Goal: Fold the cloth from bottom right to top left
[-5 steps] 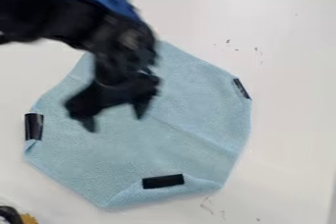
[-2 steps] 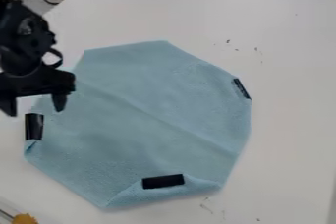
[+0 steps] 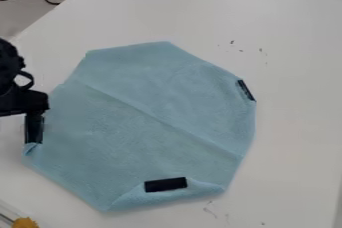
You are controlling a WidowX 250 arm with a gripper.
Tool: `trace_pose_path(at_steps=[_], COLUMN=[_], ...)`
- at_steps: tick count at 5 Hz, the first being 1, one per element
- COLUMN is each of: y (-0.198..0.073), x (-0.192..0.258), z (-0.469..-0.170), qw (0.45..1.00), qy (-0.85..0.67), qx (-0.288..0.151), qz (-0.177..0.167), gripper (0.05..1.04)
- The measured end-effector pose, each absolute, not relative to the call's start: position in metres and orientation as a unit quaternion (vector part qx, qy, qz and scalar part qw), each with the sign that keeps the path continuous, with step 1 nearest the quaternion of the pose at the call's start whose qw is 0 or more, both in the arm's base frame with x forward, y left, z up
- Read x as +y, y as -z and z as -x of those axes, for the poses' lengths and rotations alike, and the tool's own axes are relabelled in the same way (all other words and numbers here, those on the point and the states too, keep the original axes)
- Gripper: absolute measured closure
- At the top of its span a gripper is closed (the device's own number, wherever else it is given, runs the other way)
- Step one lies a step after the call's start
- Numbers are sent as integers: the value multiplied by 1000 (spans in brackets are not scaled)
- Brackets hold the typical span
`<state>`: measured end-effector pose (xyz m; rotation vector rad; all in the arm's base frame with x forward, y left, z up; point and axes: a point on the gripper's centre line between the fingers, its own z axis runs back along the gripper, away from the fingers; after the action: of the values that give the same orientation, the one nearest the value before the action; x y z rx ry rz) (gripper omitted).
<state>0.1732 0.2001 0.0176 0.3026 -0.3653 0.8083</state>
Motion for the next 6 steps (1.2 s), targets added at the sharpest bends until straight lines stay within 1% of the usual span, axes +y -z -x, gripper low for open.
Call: trace_pose_path(at_steps=[1,2,3,4,5,6], y=[-9,0,1,1,-1,-5], x=[206,206,203,197,194,180], z=[-182,-198,-213,-218,-218,-196], qw=[890,884,886,887,891,889], qy=[-391,-401,-395,-397,-391,-407], qx=[-191,-210,-218,-209,-201,-165], qz=[-137,-117,-110,-107,-115,-132], gripper=[100,184,454,731,910,1006])
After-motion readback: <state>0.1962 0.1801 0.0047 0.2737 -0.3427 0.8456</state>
